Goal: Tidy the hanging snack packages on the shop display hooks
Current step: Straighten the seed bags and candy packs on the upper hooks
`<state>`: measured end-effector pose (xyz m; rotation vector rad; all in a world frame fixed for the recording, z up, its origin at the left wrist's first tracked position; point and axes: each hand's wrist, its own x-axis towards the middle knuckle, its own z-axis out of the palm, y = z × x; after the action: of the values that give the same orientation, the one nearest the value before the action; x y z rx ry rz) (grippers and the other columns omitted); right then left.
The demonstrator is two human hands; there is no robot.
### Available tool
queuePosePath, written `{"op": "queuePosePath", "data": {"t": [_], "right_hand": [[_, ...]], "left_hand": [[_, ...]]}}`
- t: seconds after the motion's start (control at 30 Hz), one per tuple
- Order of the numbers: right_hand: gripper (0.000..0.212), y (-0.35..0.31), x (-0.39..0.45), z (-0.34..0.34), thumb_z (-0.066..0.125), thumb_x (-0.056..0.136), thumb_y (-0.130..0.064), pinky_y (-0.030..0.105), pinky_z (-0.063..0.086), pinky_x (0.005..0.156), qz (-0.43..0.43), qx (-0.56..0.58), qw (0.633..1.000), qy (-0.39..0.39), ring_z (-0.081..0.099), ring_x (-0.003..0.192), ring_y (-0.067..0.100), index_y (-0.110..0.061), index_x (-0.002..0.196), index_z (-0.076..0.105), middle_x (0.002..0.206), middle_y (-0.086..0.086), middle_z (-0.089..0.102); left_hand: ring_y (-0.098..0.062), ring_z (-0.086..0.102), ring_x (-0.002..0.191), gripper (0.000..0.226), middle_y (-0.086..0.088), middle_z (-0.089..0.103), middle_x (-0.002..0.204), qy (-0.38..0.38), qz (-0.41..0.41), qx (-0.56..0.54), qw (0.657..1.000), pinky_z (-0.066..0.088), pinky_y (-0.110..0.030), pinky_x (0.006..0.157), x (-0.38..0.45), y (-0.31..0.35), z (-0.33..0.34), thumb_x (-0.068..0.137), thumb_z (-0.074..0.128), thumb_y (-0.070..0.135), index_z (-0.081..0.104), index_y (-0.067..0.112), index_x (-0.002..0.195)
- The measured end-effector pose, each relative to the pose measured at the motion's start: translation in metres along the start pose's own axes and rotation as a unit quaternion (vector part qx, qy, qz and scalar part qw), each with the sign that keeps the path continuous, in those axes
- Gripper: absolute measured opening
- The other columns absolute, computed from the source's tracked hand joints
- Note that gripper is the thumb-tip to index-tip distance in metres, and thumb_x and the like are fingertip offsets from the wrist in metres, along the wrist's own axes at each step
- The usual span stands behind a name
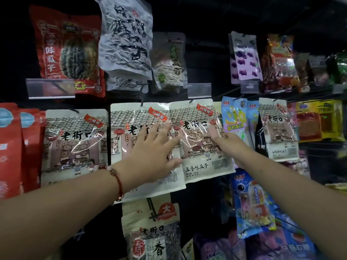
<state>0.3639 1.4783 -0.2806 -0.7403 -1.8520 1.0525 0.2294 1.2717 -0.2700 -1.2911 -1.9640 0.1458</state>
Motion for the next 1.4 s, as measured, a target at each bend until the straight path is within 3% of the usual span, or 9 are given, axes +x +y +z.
{"op": "queuePosePath", "data": {"t": [0.1, 0.17, 0.23, 0.6, 0.77, 0.87, 1.23, 1.3, 1.4], "right_hand": [[0.059, 0.005, 0.005, -0.001, 0.061, 0.097, -0.03, 0.047, 0.045, 0.105, -0.002, 0.038, 0.999, 0.018, 0.055, 0.12, 0.027, -0.006, 0.147, 0.04, 0.136, 0.012, 0.054], [0.026, 0.006, 0.007, -0.004, 0.061, 0.097, -0.024, 0.034, 0.052, 0.081, -0.016, 0.059, 0.998, 0.022, 0.058, 0.089, 0.019, -0.005, 0.115, 0.061, 0.102, 0.006, 0.062], [0.014, 0.005, 0.009, -0.012, 0.059, 0.098, -0.02, 0.026, 0.045, 0.066, -0.024, 0.068, 0.997, 0.025, 0.052, 0.074, 0.014, -0.007, 0.092, 0.059, 0.086, 0.002, 0.058], [0.008, -0.026, 0.017, -0.067, 0.061, 0.098, -0.021, 0.028, 0.046, 0.071, -0.056, 0.041, 0.996, 0.051, 0.058, 0.086, 0.018, -0.015, 0.092, 0.062, 0.094, 0.005, 0.065], [0.008, -0.02, 0.014, -0.058, 0.061, 0.097, -0.019, 0.031, 0.047, 0.069, -0.032, 0.063, 0.996, 0.045, 0.056, 0.078, 0.017, -0.011, 0.096, 0.064, 0.095, 0.009, 0.067], [0.009, -0.017, 0.013, -0.05, 0.06, 0.098, -0.018, 0.025, 0.042, 0.058, -0.019, 0.073, 0.996, 0.041, 0.05, 0.069, 0.013, -0.009, 0.1, 0.063, 0.087, 0.006, 0.063], [0.02, -0.023, -0.001, -0.053, 0.057, 0.1, -0.022, 0.018, 0.036, 0.039, 0.023, 0.103, 0.994, 0.026, 0.043, 0.053, 0.009, -0.01, 0.086, 0.063, 0.065, -0.002, 0.054], [0.023, -0.024, -0.006, -0.056, 0.057, 0.101, -0.025, 0.022, 0.035, 0.043, 0.028, 0.106, 0.994, 0.016, 0.04, 0.051, 0.01, -0.012, 0.082, 0.063, 0.063, -0.002, 0.052], [0.021, -0.023, -0.018, -0.058, 0.06, 0.098, -0.026, 0.023, 0.034, 0.046, 0.021, 0.109, 0.994, 0.001, 0.04, 0.05, 0.01, -0.009, 0.086, 0.065, 0.063, -0.001, 0.052]], "left_hand": [[-0.028, -0.016, 0.153, 0.076, -0.002, -0.016, 0.166, -0.006, -0.002, 0.006, 1.0, -0.005, -0.058, 0.122, 0.0, -0.006, 0.008, 0.088, 0.009, 0.076, 0.003, 0.042, 0.156], [-0.029, -0.015, 0.153, 0.08, -0.002, -0.013, 0.167, -0.006, 0.004, 0.009, 1.0, -0.006, -0.058, 0.121, 0.0, -0.01, 0.011, 0.084, 0.003, 0.078, 0.006, 0.043, 0.156], [-0.029, -0.014, 0.153, 0.088, -0.002, -0.009, 0.168, -0.006, 0.009, 0.011, 1.0, -0.007, -0.058, 0.121, 0.001, -0.013, 0.013, 0.077, -0.005, 0.08, 0.009, 0.043, 0.156], [-0.029, -0.012, 0.154, 0.094, -0.003, -0.009, 0.168, -0.006, 0.026, 0.039, 0.999, -0.008, -0.056, 0.122, -0.004, -0.018, 0.01, 0.073, -0.008, 0.079, 0.013, 0.041, 0.156], [-0.03, -0.012, 0.154, 0.072, -0.003, -0.008, 0.168, -0.011, 0.025, 0.049, 0.998, -0.005, -0.057, 0.122, -0.008, -0.019, 0.009, 0.092, 0.019, 0.074, 0.019, 0.04, 0.155], [-0.029, -0.011, 0.154, 0.069, -0.004, -0.007, 0.168, -0.01, 0.026, 0.049, 0.998, -0.002, -0.058, 0.122, -0.009, -0.021, 0.011, 0.094, 0.024, 0.07, 0.021, 0.039, 0.155], [-0.03, -0.01, 0.154, 0.088, -0.005, -0.007, 0.168, -0.007, 0.024, 0.052, 0.998, -0.007, -0.056, 0.122, -0.01, -0.018, 0.014, 0.079, -0.007, 0.075, 0.008, 0.038, 0.157], [-0.027, -0.013, 0.154, 0.079, -0.002, -0.007, 0.168, -0.004, 0.012, 0.014, 1.0, -0.011, -0.053, 0.121, -0.008, -0.015, 0.012, 0.088, 0.003, 0.075, 0.011, 0.039, 0.157], [-0.02, -0.002, 0.154, 0.07, 0.002, 0.011, 0.167, 0.055, -0.016, -0.18, 0.982, -0.011, -0.042, 0.12, -0.007, -0.006, -0.001, 0.096, 0.016, 0.071, 0.026, 0.034, 0.155]]}}
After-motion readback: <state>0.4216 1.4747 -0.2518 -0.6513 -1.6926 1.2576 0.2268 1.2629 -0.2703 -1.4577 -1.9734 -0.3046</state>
